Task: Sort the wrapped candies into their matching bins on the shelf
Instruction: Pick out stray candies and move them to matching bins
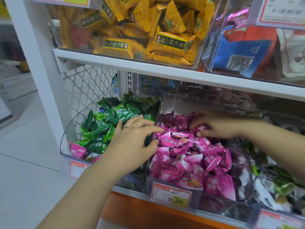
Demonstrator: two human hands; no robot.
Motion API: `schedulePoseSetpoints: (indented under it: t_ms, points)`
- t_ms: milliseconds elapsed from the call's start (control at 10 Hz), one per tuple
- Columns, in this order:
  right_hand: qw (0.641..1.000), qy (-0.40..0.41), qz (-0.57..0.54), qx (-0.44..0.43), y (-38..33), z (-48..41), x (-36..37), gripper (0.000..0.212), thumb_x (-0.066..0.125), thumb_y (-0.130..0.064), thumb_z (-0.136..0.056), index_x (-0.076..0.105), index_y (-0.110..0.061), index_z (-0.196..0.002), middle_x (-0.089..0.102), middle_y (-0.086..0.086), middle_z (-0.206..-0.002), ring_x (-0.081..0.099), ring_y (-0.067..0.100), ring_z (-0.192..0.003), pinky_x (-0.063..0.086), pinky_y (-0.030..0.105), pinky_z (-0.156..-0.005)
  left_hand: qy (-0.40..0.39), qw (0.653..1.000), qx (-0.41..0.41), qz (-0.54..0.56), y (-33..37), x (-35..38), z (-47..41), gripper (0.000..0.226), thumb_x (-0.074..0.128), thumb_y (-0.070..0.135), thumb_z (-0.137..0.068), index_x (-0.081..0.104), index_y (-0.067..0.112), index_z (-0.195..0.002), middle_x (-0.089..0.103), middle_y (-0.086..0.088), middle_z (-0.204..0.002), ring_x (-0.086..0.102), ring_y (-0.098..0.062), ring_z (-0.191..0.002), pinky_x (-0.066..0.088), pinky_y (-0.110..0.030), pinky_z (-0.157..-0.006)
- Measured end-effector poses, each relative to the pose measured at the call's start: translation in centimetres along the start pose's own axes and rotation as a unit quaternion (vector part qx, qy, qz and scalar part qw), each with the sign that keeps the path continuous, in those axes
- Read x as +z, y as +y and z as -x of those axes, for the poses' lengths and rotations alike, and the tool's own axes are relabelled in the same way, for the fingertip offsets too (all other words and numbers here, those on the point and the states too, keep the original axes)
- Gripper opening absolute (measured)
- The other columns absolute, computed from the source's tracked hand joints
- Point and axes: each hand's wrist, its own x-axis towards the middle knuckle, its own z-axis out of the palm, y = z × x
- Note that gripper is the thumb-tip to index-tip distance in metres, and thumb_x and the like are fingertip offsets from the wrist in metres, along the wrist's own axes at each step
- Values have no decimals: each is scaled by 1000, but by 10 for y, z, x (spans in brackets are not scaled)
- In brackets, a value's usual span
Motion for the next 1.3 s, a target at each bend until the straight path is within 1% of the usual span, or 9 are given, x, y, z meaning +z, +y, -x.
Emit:
schedulePoseSetpoints:
  t_ms: [200, 300, 400, 500, 700, 800, 900, 1100, 1300]
  points:
    - [990, 116, -44, -60, -31, -20, -5, 33, 61, -33, -89, 62, -25, -121, 53, -1, -132, 49, 17, -119, 36, 27, -99, 7, 1000, -2, -5, 1, 2, -1, 34, 50, 37, -93, 50, 49, -125, 37, 25, -137, 7, 3, -139, 0, -48, -118]
    - [984, -18, -124, -124, -62, -38, 2, 44, 66, -43, -84, 59, -22, -122, 58, -2, -121, 54, 13, -105, 42, 32, -96, 13, 1000, -3, -12, 2, 2, -2, 36, 51, 36, -91, 50, 49, -125, 39, 24, -137, 8, 2, -139, 5, -48, -117]
    - [983, -136, -73, -96, -64, -52, 10, 57, 67, -47, -82, 53, -21, -130, 53, 0, -126, 49, 13, -103, 41, 28, -94, 12, 1000, -2, -14, 3, 1, -2, 37, 51, 36, -91, 49, 49, -126, 38, 25, -137, 7, 2, -139, 4, -47, -118]
    - [985, -129, -56, -98, -61, -55, 7, 52, 71, -34, -81, 55, -18, -128, 59, 2, -111, 54, 18, -94, 45, 28, -84, 9, 1000, -1, -9, 2, 1, -2, 36, 51, 37, -92, 48, 50, -125, 37, 26, -136, 6, 4, -139, 3, -47, -118]
    - [992, -79, -68, -65, -46, -56, -2, 39, 71, -13, -81, 62, -13, -120, 50, -12, -70, 39, -2, -56, 32, 11, -52, 3, 1000, 1, 0, 0, 0, -1, 36, 50, 38, -92, 46, 53, -125, 34, 30, -134, 5, 7, -138, 0, -46, -118]
    - [995, -60, -56, -60, -40, -51, -6, 44, 66, -13, -86, 55, -13, -129, 55, -13, -88, 50, 2, -71, 35, 5, -58, 1, 1000, 0, -1, 0, 0, -1, 35, 49, 39, -93, 46, 53, -125, 34, 30, -135, 4, 7, -138, -2, -45, -119]
    - [997, 19, -15, -70, -28, -48, -9, 41, 64, -14, -86, 58, -18, -127, 61, 0, -120, 57, 16, -103, 37, 16, -78, 0, 1000, -2, 0, -1, 1, -1, 35, 48, 40, -93, 46, 53, -126, 34, 29, -136, 4, 7, -137, -4, -45, -119]
    - [985, 121, -92, -81, -4, -42, -12, 22, 67, -6, -81, 71, -10, -102, 69, 3, -98, 59, 11, -87, 38, 14, -74, 0, 1000, -3, 1, -1, 1, -2, 35, 49, 39, -93, 46, 53, -125, 35, 29, -136, 4, 7, -138, -5, -45, -119]
    - [986, 120, -106, -42, 17, -37, -10, 27, 74, -12, -78, 71, -13, -105, 70, 0, -101, 60, 9, -90, 39, 17, -76, 4, 1000, -1, -1, 0, 2, -3, 35, 49, 38, -92, 47, 53, -125, 35, 29, -134, 5, 5, -139, -4, -45, -119]
